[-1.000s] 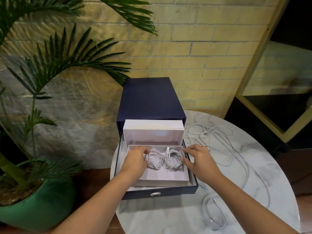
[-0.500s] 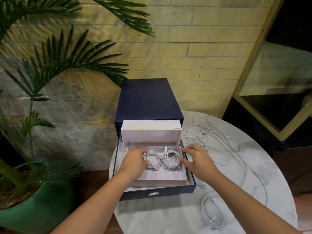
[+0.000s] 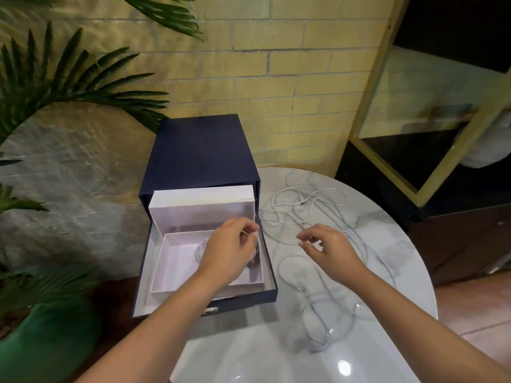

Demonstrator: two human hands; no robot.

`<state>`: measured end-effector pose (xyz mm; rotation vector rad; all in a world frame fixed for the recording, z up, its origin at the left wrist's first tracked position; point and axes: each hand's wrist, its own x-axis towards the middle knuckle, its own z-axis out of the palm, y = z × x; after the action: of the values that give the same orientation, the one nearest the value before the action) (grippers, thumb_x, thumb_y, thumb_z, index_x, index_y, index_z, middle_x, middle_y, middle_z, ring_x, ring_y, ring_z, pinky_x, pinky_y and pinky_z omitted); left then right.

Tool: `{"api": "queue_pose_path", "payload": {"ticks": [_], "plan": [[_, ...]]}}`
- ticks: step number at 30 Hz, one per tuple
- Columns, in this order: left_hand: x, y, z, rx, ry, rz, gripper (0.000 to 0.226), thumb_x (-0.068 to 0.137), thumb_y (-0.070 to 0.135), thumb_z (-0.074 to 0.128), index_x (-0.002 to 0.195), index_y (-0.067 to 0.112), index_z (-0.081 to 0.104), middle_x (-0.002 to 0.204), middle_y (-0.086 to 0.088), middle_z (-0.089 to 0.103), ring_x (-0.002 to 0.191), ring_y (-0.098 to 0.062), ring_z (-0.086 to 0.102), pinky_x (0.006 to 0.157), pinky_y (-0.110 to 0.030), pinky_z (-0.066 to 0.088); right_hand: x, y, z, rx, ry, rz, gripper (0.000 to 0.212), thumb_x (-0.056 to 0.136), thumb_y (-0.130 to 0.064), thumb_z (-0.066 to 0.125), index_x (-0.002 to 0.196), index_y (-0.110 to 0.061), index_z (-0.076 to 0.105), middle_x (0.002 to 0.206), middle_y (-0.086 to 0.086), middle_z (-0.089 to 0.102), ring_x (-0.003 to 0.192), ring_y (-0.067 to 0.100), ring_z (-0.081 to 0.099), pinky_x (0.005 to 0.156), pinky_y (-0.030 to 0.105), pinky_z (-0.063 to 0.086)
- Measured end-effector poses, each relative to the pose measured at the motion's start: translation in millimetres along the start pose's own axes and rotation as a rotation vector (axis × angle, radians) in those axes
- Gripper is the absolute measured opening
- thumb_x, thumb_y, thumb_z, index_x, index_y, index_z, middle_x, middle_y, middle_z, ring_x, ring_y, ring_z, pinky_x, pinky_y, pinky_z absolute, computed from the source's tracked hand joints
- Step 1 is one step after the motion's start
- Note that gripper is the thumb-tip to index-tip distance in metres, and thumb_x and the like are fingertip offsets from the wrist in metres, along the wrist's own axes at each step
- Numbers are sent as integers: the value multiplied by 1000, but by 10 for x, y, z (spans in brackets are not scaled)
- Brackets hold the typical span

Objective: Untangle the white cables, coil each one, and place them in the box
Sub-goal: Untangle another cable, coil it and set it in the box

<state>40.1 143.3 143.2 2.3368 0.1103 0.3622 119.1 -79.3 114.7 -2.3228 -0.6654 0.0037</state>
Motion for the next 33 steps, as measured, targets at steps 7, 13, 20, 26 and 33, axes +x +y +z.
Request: {"api": "queue_pose_path", "payload": {"ticks": [7,13,20,26,33], "plan": [[-60,499,801,-130,-185,91,12,90,15,60,98,21,68,92,13,61,84,3,56,74,-6,40,-238,539,-332,-24,-76,82,11,86,-17,66,95,-23,70,87,-15,63,81,0,59,72,6,40],[-238,480,1475,-79,-303,-63,15,89,13,58,100,20,67,97,5,61,78,4,56,72,-2,39,-481,1124,-361,-183,-293,168,14,87,-21,64,99,-19,70,94,-6,63,87,11,59,77,21,45],[-429,329,1812,32,-381,-296,16,90,17,56,102,22,66,105,4,61,81,-3,56,81,-17,47,-761,1582,-138,-281,-562,200,26,82,-32,70,101,-14,68,106,5,59,102,20,56,74,22,37],[-496,315,1927,58,-373,-368,19,89,14,55,102,22,66,106,2,61,80,-4,56,80,-17,45,-861,1659,39,-302,-518,94,24,83,-34,67,102,-20,66,103,0,49,102,22,48,74,25,33],[-466,360,1991,140,-368,-273,47,90,16,58,134,30,47,135,4,44,122,-17,43,105,-29,36,-728,1588,-191,-212,-385,-78,12,91,-20,55,94,-16,66,99,1,55,95,22,50,74,28,40]]}}
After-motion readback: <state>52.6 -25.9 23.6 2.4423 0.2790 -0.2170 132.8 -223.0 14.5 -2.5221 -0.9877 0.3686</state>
